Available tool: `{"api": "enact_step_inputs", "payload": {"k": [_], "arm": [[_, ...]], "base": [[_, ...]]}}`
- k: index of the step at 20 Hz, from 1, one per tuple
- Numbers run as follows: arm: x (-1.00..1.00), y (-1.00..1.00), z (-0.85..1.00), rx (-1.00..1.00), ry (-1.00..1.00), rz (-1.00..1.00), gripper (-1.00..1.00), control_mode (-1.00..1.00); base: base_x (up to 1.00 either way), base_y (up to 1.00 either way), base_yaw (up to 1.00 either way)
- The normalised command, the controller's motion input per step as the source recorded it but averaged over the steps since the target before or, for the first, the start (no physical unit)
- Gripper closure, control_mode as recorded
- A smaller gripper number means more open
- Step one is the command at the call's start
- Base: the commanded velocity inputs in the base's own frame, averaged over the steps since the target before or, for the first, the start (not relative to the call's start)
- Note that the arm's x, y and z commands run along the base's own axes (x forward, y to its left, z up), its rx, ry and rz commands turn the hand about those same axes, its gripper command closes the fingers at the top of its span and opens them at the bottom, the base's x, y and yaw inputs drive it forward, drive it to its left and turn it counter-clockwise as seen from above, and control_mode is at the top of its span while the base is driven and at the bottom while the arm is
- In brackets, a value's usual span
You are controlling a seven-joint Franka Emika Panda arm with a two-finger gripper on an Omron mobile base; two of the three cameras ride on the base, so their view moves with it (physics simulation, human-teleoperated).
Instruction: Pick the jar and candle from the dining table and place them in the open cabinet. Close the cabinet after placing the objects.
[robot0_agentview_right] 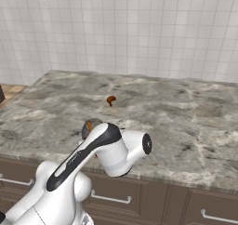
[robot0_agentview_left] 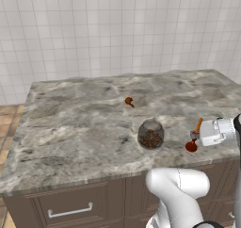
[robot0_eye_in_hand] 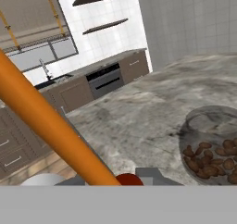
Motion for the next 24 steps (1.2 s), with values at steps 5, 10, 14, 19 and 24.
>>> {"api": "enact_step_inputs", "payload": {"k": [5, 10, 14, 19, 24], "arm": [[0.0, 0.0, 0.0, 0.0, 0.0, 0.0, 1.0, 1.0], [0.0, 0.0, 0.0, 0.0, 0.0, 0.0, 1.0, 1.0], [0.0, 0.0, 0.0, 0.0, 0.0, 0.0, 1.0, 1.0], [0.0, 0.0, 0.0, 0.0, 0.0, 0.0, 1.0, 1.0], [0.0, 0.0, 0.0, 0.0, 0.0, 0.0, 1.0, 1.0]], "base": [[0.0, 0.0, 0.0], [-0.01, 0.0, 0.0], [-0.35, 0.0, 0.0], [-0.58, -0.02, 0.0], [-0.57, -0.03, -0.01]]}}
